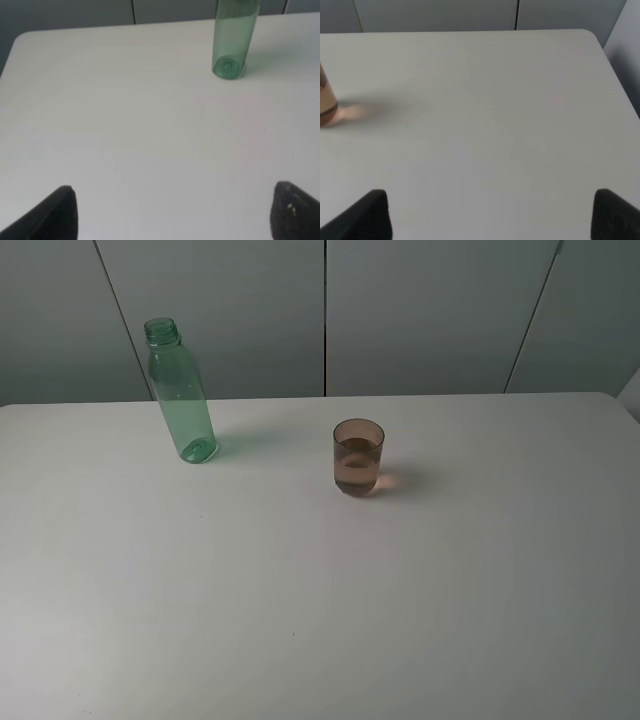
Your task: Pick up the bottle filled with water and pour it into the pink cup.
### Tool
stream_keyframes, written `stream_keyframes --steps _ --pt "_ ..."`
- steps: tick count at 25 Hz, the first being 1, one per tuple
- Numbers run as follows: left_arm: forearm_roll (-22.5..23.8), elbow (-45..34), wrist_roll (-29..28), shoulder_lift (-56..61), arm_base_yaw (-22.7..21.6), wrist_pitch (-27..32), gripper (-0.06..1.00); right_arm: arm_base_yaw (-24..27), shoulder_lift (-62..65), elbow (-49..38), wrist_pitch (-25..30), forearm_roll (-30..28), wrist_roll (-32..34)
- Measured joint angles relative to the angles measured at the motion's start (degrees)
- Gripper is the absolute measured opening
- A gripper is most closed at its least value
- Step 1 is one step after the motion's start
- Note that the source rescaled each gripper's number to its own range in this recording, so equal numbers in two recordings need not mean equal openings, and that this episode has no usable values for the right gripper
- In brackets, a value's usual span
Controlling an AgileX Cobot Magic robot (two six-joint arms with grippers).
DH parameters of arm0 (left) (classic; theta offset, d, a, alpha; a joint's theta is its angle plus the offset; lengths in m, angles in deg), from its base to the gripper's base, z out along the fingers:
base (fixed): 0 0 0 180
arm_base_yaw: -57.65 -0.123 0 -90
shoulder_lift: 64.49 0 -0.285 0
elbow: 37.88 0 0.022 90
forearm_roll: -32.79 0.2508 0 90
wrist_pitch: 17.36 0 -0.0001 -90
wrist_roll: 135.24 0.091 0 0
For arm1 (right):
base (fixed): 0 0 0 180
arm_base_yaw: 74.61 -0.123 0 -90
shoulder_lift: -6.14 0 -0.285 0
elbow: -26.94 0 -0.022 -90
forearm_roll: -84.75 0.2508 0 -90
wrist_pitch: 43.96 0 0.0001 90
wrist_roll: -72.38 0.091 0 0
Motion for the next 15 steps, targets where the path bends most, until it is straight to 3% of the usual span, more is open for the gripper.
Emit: stream_keyframes --steps 15 --pt "1.8 -1.5 -1.1 2.0 0.0 2.0 0.96 0.0 0.0 0.0 0.0 0.0 0.0"
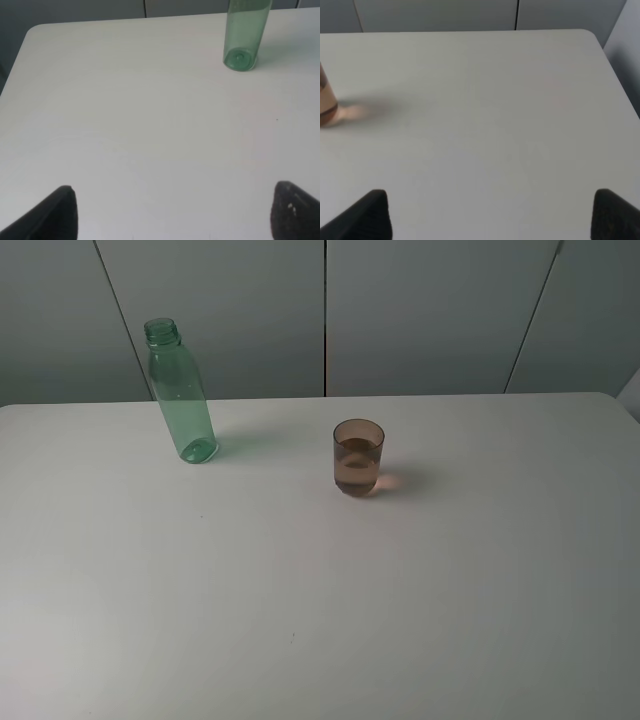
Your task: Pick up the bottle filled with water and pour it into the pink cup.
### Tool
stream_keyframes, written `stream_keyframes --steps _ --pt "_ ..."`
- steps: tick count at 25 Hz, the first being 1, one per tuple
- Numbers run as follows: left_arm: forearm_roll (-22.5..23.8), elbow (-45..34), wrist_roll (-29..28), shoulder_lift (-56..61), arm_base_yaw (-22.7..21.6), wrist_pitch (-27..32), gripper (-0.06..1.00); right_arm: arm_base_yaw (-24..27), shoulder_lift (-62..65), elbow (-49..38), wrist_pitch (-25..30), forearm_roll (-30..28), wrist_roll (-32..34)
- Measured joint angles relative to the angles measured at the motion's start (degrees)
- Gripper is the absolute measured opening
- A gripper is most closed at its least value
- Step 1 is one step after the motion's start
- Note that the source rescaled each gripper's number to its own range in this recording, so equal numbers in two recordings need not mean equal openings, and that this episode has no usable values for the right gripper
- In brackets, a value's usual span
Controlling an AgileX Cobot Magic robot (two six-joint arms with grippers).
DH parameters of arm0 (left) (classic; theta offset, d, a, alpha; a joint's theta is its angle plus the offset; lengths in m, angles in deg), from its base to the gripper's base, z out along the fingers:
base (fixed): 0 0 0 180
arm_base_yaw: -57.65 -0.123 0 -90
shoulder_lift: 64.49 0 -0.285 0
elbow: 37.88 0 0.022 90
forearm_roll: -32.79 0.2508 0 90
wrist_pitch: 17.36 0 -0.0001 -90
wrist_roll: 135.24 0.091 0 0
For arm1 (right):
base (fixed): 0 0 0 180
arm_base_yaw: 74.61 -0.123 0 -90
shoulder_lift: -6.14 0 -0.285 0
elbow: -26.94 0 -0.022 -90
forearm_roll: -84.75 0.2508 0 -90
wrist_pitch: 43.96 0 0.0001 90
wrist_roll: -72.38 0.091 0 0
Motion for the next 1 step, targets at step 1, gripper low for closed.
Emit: stream_keyframes --steps 1 --pt "0.0 0.0 0.0 0.0 0.0 0.0 0.96 0.0 0.0 0.0 0.0 0.0 0.0"
